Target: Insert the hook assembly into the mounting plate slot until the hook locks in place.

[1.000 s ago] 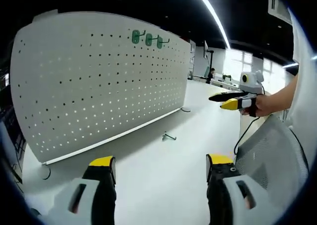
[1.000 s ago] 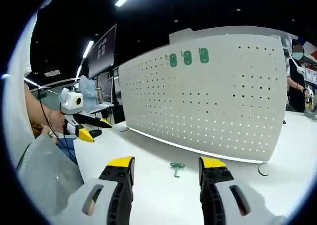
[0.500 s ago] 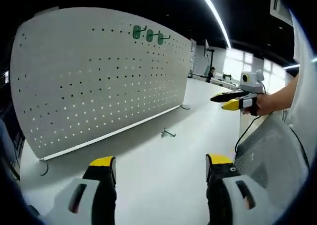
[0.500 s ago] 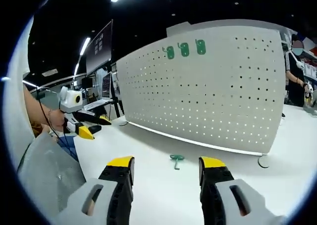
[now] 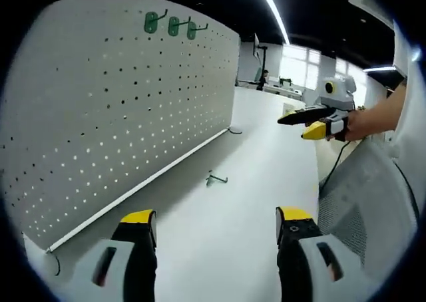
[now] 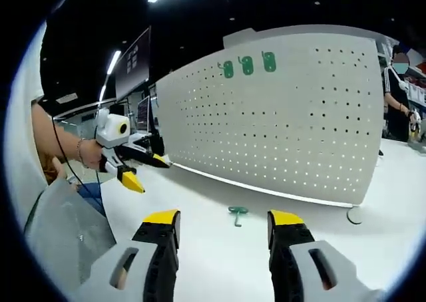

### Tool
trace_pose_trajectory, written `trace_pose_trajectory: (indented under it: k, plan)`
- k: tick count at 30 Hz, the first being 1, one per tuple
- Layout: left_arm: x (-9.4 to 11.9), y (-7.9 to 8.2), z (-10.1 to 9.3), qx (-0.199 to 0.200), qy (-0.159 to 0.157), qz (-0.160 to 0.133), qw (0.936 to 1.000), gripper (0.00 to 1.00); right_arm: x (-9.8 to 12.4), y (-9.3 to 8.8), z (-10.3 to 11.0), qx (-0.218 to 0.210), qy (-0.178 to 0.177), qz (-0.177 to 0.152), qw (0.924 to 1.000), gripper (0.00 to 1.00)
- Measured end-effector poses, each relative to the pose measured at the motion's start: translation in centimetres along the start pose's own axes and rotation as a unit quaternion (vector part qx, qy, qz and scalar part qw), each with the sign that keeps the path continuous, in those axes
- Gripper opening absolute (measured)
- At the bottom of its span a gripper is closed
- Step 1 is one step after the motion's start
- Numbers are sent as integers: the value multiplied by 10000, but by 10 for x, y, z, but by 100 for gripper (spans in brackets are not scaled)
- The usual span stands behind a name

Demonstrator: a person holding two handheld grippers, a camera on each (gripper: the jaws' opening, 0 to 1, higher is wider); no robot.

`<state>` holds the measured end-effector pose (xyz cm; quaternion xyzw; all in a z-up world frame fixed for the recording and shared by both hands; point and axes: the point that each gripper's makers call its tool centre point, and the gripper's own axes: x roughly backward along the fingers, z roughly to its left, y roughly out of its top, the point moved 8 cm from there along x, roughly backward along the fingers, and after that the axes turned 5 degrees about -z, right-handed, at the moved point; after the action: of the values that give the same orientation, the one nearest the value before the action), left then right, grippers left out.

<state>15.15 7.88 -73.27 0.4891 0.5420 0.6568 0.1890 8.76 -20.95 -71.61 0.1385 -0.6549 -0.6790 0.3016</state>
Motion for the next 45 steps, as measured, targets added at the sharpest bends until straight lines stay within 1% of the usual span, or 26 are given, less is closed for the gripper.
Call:
trace_pose_trajectory:
  k: [9,14,20,26,34,41,43,45]
  plan:
    - [-22,3,4,-287,-344,361,9983,76,-2,-1,-1,-57,-14,-25,10000,51]
    - [-31,6,8,-336,-461,461,9973,76,-2,-1,-1,-65,-30,-13,10000,51]
    - [-41,8,10,-493,-547,567,9957,75,-2,-2,-2,-82,-43,-9,10000,50]
    - [-53,13,12,-568,-647,666,9941,75,-3,-2,-1,-77,-10,14,10000,51]
    - [-70,17,16,-726,-749,886,9906,75,-3,-1,2,-63,20,74,10000,51]
    - [-89,22,12,-875,-917,1094,9859,74,-1,-1,2,-116,-5,183,9998,52]
    - [-94,22,13,-932,-947,1174,9842,74,0,-1,2,-40,-12,163,9999,51]
    - [-98,21,13,-971,-973,1225,9829,74,1,-1,3,-38,12,218,9998,49]
